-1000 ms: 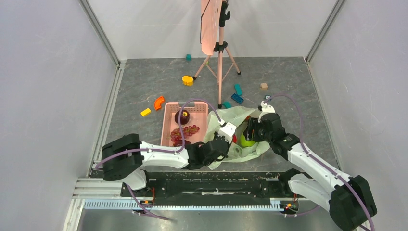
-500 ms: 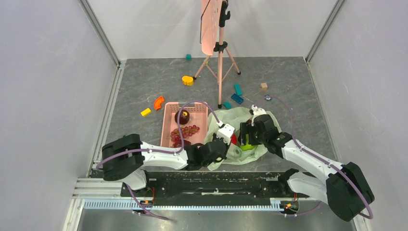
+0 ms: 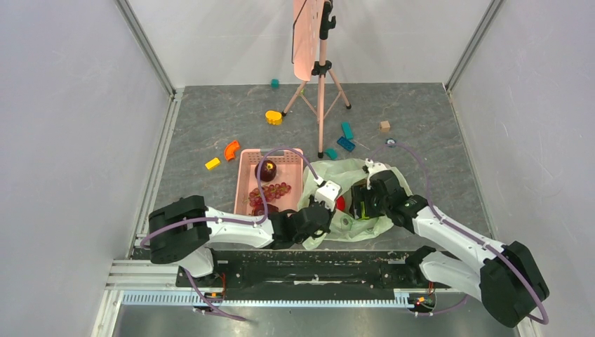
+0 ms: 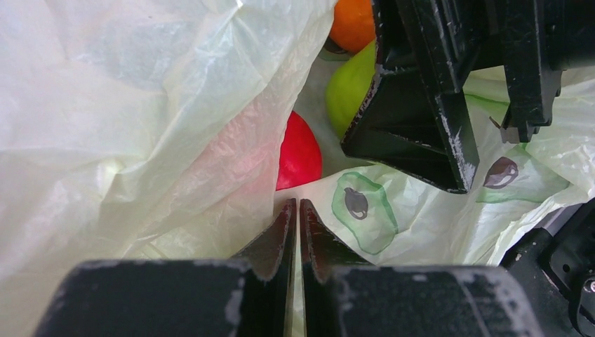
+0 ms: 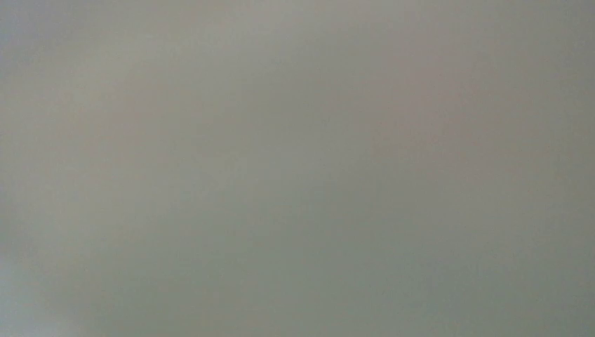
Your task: Take the fake fruits out of the plastic bag
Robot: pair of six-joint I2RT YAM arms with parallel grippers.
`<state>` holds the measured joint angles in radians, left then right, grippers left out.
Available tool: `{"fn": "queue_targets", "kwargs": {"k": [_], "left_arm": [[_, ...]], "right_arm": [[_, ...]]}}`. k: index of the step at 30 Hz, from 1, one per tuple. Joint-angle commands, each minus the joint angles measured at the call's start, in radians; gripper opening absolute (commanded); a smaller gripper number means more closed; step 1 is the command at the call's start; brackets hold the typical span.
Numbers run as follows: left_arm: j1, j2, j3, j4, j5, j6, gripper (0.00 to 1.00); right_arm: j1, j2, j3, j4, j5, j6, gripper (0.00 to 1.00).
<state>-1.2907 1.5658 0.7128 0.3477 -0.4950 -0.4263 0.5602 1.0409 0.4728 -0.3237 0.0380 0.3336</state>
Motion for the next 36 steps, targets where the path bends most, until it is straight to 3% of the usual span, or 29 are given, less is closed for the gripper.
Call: {"fn": "queue_targets", "kwargs": {"k": [1, 6, 27, 36], "left_arm": [[0.002, -0.021, -0.008, 0.046, -0.022, -0.041, 0.09], [0.002, -0.036, -0.017, 0.038, -0.029, -0.042, 0.09], [0.002, -0.077, -0.053, 0.037, -0.074, -0.069, 0.10], [0.002, -0.104, -0.067, 0.048, -0.079, -0.071, 0.10]], "right_arm": [[0.006, -0.049, -0.013, 0.030, 0.034, 0.011, 0.69], [0.007, -0.139, 0.040, 0.026, 0.035, 0.019, 0.61], [0.006, -0.322, 0.376, -0.148, -0.129, 0.044, 0.64], [0.007, -0.333, 0.490, -0.207, -0.126, 0.028, 0.65]]}}
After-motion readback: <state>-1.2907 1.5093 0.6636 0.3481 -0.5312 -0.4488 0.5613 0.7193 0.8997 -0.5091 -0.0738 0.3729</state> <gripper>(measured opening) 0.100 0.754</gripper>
